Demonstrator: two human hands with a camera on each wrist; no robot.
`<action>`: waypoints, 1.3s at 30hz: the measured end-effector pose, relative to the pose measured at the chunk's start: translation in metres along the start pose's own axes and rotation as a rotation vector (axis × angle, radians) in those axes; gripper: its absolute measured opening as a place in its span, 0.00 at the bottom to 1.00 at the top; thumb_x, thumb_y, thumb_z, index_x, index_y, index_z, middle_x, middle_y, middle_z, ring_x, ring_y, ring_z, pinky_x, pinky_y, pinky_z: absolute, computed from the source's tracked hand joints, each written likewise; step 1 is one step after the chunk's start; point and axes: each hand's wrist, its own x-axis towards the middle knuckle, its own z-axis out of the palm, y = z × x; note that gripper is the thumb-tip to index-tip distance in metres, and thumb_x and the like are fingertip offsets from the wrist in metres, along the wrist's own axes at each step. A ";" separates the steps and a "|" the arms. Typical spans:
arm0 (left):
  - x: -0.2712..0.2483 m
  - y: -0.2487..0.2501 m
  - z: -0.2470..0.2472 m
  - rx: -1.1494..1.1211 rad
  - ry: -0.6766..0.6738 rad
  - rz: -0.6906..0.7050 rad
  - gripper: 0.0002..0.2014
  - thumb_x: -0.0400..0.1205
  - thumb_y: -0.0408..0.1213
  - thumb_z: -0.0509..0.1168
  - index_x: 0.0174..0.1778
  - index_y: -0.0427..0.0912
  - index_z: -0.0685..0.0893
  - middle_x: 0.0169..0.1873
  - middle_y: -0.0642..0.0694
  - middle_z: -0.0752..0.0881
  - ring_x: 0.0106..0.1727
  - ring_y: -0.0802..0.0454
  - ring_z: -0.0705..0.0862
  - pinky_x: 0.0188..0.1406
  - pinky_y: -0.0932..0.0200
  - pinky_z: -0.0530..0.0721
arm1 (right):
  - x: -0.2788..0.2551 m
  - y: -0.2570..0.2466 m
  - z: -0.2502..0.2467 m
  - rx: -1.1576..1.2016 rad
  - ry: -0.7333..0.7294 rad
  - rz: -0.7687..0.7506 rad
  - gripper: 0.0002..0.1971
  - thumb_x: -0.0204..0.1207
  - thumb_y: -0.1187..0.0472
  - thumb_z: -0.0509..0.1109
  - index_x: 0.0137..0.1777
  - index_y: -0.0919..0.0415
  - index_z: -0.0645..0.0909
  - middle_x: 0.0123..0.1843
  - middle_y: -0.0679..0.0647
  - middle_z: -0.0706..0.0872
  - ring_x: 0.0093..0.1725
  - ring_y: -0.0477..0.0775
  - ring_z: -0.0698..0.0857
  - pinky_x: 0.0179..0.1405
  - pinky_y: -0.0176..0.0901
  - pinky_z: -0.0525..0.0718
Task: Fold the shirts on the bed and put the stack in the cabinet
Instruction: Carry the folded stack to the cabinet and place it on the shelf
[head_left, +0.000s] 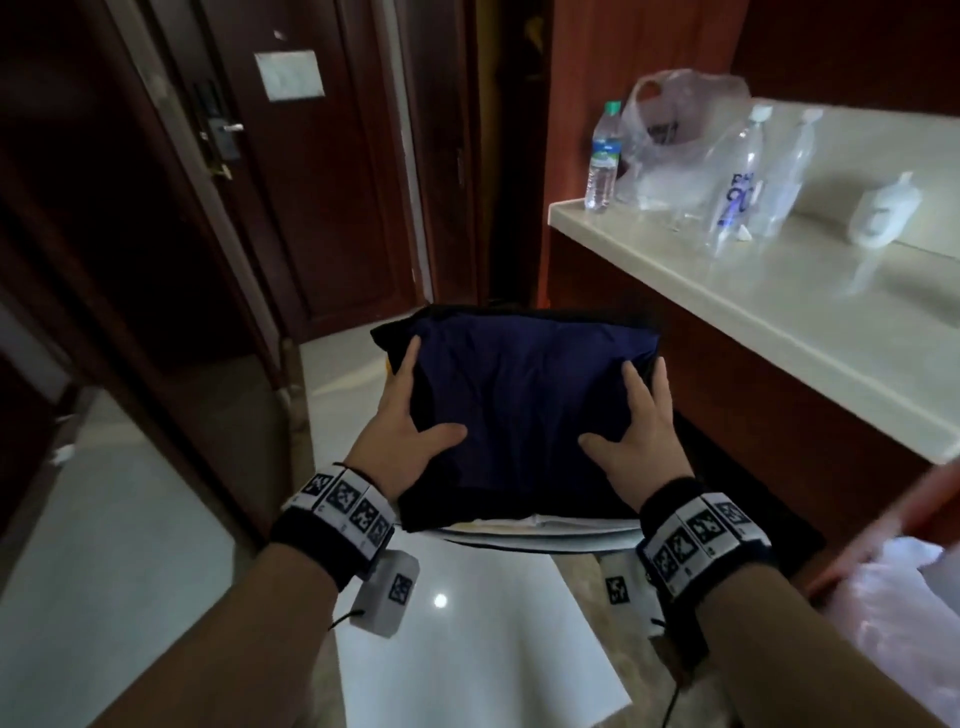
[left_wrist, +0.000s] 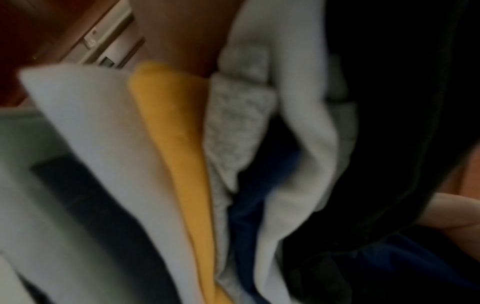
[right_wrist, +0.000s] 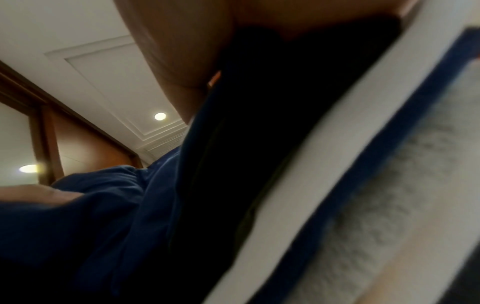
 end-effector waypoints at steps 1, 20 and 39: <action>0.020 0.002 -0.009 -0.002 0.031 0.005 0.55 0.73 0.45 0.81 0.83 0.82 0.51 0.86 0.62 0.62 0.83 0.58 0.69 0.81 0.40 0.75 | 0.029 -0.007 0.006 0.008 -0.019 -0.027 0.50 0.73 0.64 0.80 0.90 0.51 0.54 0.90 0.45 0.34 0.89 0.48 0.50 0.78 0.36 0.59; 0.416 -0.024 -0.268 0.074 0.248 0.193 0.56 0.70 0.47 0.80 0.83 0.83 0.49 0.88 0.61 0.58 0.86 0.59 0.63 0.85 0.39 0.67 | 0.468 -0.187 0.196 0.025 -0.008 -0.303 0.50 0.74 0.64 0.78 0.90 0.50 0.52 0.90 0.44 0.34 0.89 0.45 0.45 0.81 0.36 0.54; 0.876 0.169 -0.314 -0.160 0.202 0.839 0.56 0.71 0.38 0.78 0.87 0.72 0.51 0.80 0.66 0.72 0.80 0.66 0.72 0.84 0.45 0.71 | 0.827 -0.380 0.063 -0.211 0.570 -0.615 0.51 0.73 0.62 0.76 0.90 0.49 0.49 0.89 0.46 0.30 0.78 0.38 0.55 0.70 0.24 0.54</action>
